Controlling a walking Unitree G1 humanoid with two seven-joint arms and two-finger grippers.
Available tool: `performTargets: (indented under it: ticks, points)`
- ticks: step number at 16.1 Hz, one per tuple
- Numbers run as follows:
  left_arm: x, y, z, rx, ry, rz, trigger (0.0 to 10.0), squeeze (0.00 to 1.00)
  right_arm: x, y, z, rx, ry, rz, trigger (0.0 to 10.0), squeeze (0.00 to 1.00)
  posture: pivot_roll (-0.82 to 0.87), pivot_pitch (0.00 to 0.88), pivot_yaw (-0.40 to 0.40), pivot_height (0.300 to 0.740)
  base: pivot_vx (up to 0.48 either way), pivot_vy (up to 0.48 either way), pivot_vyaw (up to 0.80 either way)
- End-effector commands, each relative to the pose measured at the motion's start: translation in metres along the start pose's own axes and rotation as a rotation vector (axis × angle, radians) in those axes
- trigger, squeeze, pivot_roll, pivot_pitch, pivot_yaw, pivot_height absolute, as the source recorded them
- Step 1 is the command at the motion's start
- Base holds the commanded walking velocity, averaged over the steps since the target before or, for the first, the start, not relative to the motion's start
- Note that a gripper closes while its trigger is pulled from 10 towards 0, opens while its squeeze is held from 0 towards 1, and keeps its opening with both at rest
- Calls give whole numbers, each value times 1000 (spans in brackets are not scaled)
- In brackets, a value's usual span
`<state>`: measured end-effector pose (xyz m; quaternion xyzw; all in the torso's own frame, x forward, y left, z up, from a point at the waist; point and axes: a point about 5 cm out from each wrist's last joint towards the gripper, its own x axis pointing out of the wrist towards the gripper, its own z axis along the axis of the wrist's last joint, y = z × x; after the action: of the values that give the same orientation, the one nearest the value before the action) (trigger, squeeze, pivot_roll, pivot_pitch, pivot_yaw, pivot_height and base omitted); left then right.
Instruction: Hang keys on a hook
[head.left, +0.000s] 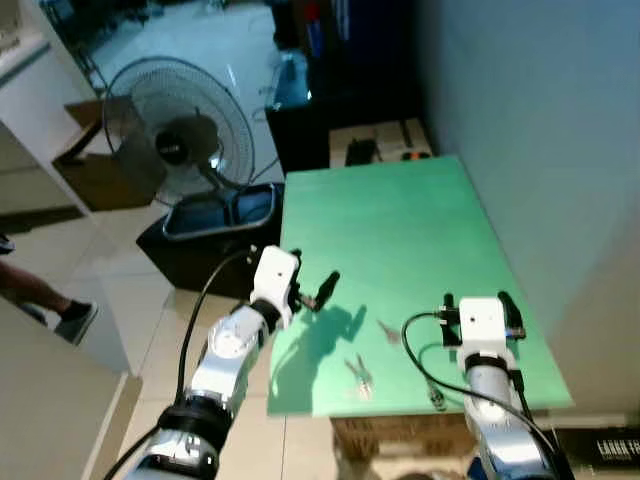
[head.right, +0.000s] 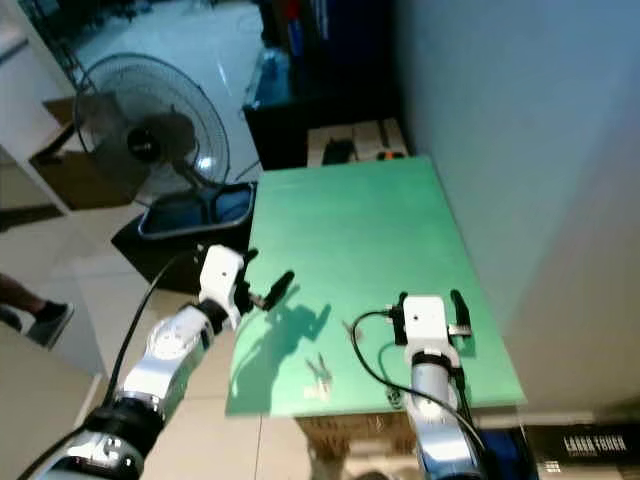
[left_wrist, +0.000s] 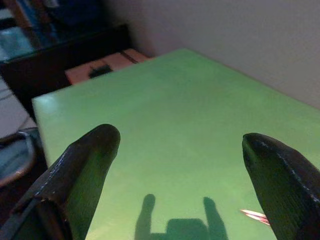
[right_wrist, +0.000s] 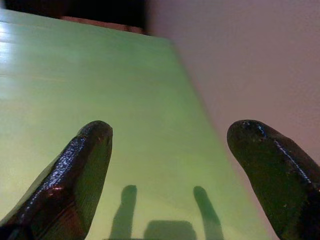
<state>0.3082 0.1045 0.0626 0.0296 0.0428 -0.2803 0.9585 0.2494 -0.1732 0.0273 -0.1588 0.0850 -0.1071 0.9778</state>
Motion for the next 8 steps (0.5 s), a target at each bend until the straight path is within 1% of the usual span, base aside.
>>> performTargets:
  ticks: [1, 3, 4, 5, 6, 7, 8]
  points:
    - [-12, 15, -10, -23, 39, 63, 10000, 0, 1, 17, 8, 36, -6, 46, 10000, 0, -247, 0, 176, 740, 0, 0, 0]
    - [-12, 15, -11, -18, 50, 63, 10000, 0, 2, 19, 11, 44, -11, 53, 10000, 0, -244, 0, 177, 740, 0, 0, 0]
    - [-13, 15, -11, -1, 55, 62, 10000, 0, 3, 22, 13, 49, -20, 63, 10000, 0, -243, 0, 178, 740, 0, 0, 0]
    - [-13, 16, -10, -1, 51, 63, 10000, 0, 4, 23, 15, 97, -17, 68, 10000, 0, -241, 0, 179, 740, 0, 0, 0]
    - [-14, 16, -10, -2, 49, 63, 10000, 0, 5, 24, 17, 184, 6, 58, 10000, 0, -239, 0, 181, 740, 0, 0, 0]
    - [-15, 16, -10, -2, 47, 63, 10000, 0, 6, 24, 17, 209, 19, 51, 10000, 0, -239, 0, 181, 740, 0, 0, 0]
    - [-16, 17, -10, 1, 50, 58, 10000, 0, 9, 29, 16, 271, 63, 45, 10000, 0, -237, 0, 188, 740, 0, 0, 0]
